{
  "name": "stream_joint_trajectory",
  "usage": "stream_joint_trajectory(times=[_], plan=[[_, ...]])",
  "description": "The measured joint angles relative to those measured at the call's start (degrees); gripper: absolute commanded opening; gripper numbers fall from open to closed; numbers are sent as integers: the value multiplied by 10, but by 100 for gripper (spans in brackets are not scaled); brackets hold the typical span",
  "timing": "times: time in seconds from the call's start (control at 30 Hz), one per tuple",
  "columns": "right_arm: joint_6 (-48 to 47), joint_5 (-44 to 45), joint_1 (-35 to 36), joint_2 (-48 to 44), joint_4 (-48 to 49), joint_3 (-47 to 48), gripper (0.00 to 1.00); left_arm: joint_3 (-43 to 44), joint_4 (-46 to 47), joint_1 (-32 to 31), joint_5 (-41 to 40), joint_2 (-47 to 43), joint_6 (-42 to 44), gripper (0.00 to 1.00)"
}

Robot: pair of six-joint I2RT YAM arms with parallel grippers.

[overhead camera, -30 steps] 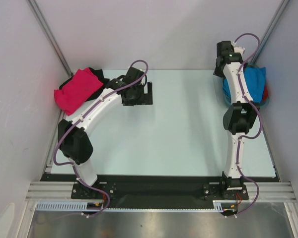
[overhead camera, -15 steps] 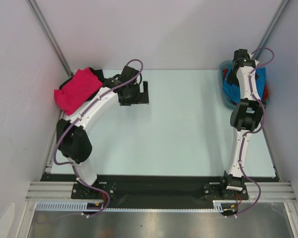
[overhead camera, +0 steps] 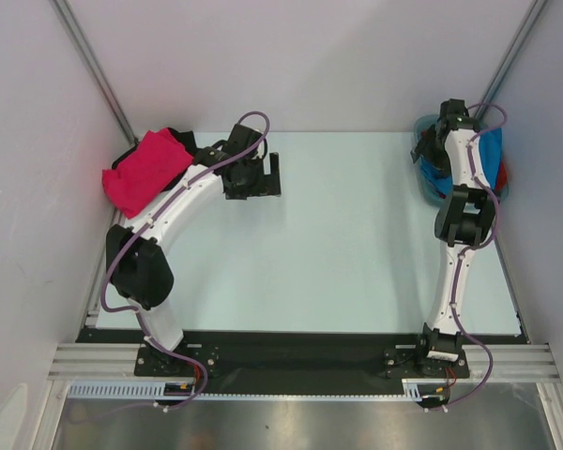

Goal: Fold and stack the t-shirts
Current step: Grab the tshirt from the pile

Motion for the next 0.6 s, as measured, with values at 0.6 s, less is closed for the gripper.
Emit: stream_joint_trajectory(times=[0.6], plan=[[0, 1, 1, -21, 29, -40, 62, 0, 0, 0, 0, 0, 0, 100]])
